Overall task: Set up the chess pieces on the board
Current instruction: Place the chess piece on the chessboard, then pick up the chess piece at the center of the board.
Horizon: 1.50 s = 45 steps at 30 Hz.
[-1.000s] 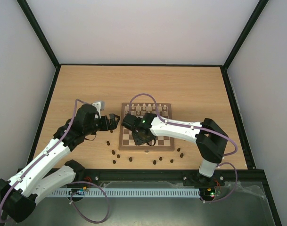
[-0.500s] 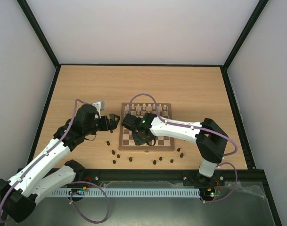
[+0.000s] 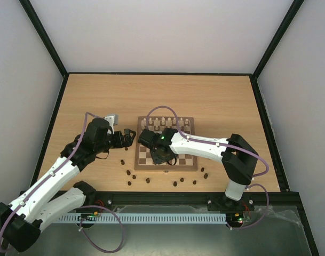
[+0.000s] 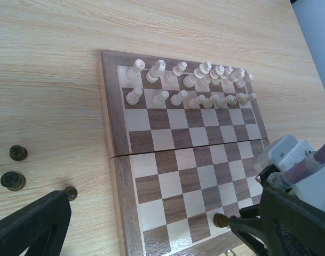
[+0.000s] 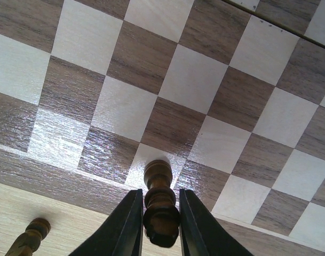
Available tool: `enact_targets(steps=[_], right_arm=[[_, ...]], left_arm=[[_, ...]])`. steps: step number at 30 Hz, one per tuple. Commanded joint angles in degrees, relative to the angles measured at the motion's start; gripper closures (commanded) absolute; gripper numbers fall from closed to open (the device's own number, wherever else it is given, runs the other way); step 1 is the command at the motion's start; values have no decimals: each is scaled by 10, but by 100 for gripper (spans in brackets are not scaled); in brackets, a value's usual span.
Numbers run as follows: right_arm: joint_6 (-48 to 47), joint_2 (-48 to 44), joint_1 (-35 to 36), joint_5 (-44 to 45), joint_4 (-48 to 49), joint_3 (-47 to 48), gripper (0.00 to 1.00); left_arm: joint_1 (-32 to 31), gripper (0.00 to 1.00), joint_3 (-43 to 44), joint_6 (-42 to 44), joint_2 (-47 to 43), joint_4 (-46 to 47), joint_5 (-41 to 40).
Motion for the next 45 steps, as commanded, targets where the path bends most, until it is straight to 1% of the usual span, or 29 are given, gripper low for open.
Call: enact_targets(steps=[1,7,14,16,20,22,24,25,26,35,37,41,43,45], right_arm=[[-3,-4,3,3,-38,-1,79],[-7,-10,2,-9,-32,1,71],[-10,-38,2,-5,-38,13,54],[-9,-59,2,5,-43,17,48],[-2,-119,2,37,-45,13,30],[3,-156,2,57,-45,3,20],[7,-195,3,59,-44,-14,12],[9,-210,3,56,-44,-25,3],[12,-226,2,51,-44,-36,1],[46,-328,2,-33,-27,-184,1],[56,-347,2,-49,-19,-216,0],[72,-367,2,-62,-3,-265,6],[76,-368,6,-66,7,-276,8],[78,-363,16,-66,17,-278,13]], left_arm=[[-1,0,-2,-4,-3,-3,-5],[-2,0,-3,-3,0,-2,-6],[-2,0,-1,-3,1,-3,-7],[-2,0,0,-3,1,-3,-7],[-2,1,3,-2,1,-3,-7],[-2,1,8,-1,2,-6,-8],[-1,0,15,0,4,-10,-9],[-2,0,17,0,4,-12,-10],[-2,1,22,1,5,-13,-10],[-2,1,57,8,26,-18,-15],[-2,0,58,8,27,-19,-19],[-2,1,54,7,30,-17,-18],[-2,1,54,7,33,-16,-16],[-2,1,53,6,35,-17,-17]])
